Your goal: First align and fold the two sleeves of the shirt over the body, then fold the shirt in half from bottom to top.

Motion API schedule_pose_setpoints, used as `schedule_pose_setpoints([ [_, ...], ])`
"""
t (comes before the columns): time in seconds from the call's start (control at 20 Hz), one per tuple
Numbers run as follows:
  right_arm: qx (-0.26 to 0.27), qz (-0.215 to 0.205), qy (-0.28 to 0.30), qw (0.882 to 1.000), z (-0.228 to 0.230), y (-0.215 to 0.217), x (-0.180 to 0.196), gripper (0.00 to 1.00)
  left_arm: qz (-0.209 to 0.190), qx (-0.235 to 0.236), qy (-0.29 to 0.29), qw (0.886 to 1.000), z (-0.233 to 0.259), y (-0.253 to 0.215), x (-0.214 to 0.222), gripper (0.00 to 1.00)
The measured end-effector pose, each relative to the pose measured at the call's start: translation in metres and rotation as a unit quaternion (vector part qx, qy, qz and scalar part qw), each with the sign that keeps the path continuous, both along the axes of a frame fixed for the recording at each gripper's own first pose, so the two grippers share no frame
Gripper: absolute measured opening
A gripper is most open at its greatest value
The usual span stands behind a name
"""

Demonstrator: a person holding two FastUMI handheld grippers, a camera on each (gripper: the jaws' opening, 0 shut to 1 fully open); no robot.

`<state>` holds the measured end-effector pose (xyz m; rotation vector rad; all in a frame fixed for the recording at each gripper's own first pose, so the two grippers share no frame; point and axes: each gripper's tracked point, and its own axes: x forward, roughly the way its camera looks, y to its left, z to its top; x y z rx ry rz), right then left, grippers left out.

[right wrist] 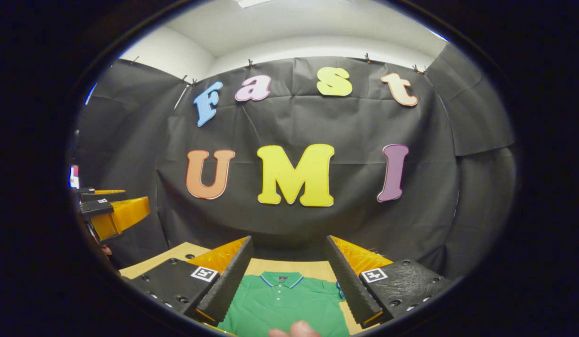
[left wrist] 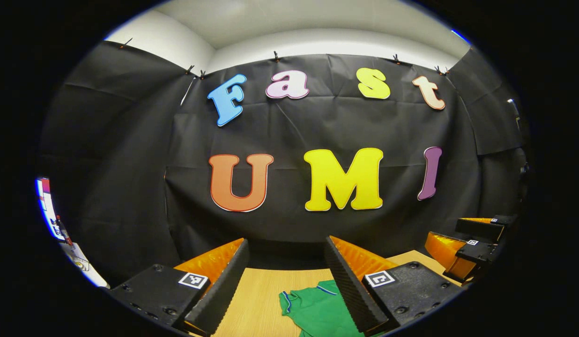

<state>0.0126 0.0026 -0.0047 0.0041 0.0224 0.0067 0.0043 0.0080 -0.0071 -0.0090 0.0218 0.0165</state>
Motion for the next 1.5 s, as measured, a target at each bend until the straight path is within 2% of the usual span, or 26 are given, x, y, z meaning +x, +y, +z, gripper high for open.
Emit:
schedule_pose_setpoints([
  [0.3, 0.005, -0.003, -0.001, 1.0, -0.001, -0.002, 0.007, 0.94, 0.003, 0.004, 0.0, 1.0, -0.002, 0.003, 0.005, 1.0],
  [0.7, -0.003, -0.007, 0.026, 1.0, -0.018, -0.009, 0.015, 0.95, 0.006, -0.005, 0.012, 1.0, -0.012, 0.001, 0.01, 1.0],
  [1.0, 0.01, -0.023, 0.083, 0.996, -0.056, -0.043, 0.025, 0.95, -0.006, -0.012, 0.026, 1.0, -0.026, -0.013, 0.015, 1.0],
  [1.2, 0.018, -0.04, 0.159, 0.986, -0.106, -0.079, 0.036, 0.96, -0.007, -0.01, 0.039, 0.999, -0.034, -0.022, 0.019, 1.0],
  [1.35, 0.004, -0.062, 0.205, 0.977, -0.139, -0.109, 0.045, 0.95, -0.006, -0.011, 0.052, 0.999, -0.046, -0.027, 0.023, 1.0],
  [1.5, -0.002, -0.06, 0.257, 0.965, -0.174, -0.127, 0.058, 0.95, -0.004, -0.018, 0.073, 0.997, -0.058, -0.032, 0.027, 1.0],
])
